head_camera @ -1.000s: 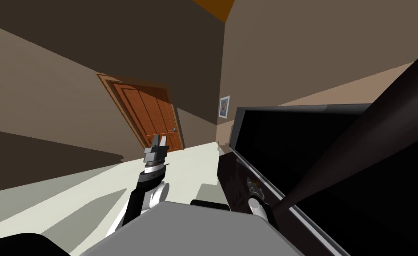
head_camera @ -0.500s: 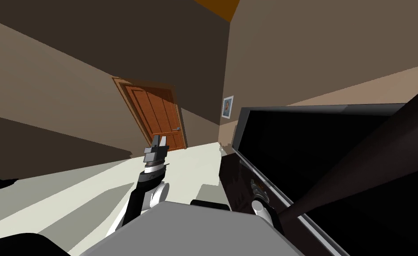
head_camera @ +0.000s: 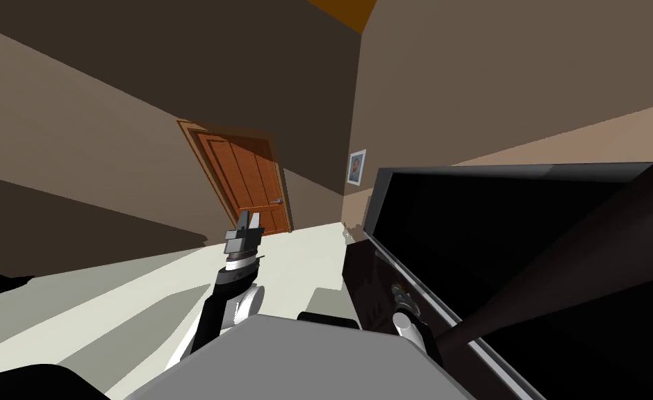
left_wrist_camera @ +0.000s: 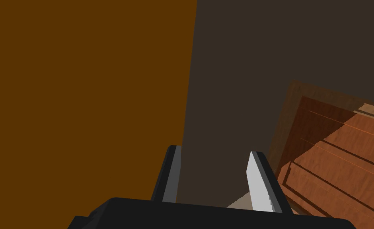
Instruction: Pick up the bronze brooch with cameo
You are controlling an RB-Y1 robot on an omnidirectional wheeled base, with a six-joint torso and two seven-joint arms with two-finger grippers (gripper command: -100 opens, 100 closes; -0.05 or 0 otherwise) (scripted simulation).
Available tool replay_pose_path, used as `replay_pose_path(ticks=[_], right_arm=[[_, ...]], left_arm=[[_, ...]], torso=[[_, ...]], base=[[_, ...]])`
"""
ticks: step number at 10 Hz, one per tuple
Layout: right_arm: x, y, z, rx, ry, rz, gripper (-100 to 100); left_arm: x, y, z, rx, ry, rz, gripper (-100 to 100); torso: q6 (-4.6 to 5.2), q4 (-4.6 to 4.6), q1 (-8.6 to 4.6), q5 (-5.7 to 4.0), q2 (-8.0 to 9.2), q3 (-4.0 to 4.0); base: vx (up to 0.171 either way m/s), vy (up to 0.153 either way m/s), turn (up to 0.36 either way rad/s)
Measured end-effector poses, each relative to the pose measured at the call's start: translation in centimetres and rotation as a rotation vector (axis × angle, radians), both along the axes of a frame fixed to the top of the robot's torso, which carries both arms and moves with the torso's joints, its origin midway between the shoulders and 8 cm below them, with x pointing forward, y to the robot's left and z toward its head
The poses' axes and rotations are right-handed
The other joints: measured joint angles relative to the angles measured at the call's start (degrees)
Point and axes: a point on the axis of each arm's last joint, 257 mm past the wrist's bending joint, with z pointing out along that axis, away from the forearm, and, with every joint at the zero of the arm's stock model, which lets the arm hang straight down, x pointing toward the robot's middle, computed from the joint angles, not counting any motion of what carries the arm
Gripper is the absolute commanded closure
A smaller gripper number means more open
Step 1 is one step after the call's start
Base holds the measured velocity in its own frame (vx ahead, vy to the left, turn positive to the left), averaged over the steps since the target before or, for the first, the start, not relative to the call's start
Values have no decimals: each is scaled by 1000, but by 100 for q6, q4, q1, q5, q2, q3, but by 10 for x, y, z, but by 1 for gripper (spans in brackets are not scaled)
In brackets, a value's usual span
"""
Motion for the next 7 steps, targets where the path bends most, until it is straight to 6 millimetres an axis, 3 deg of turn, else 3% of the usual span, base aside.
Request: replay_pose_path(ticks=[1,4,7], right_arm=[[0,0,0,0,0,0,100],[10,23,0,7,2,36,100],[21,49,0,8,7,83,100]], left_arm=[[0,0,0,0,0,0,0],[0,0,0,0,0,0,0],[0,0,0,0,0,0,0]], torso=[[0,0,-1,0,0,0],[10,-2,-11,-4,2,0],[5,-1,-7,-6,-3,-2]], base=[[0,-13,-206],[2,-24,-235],[5,-11,-96]])
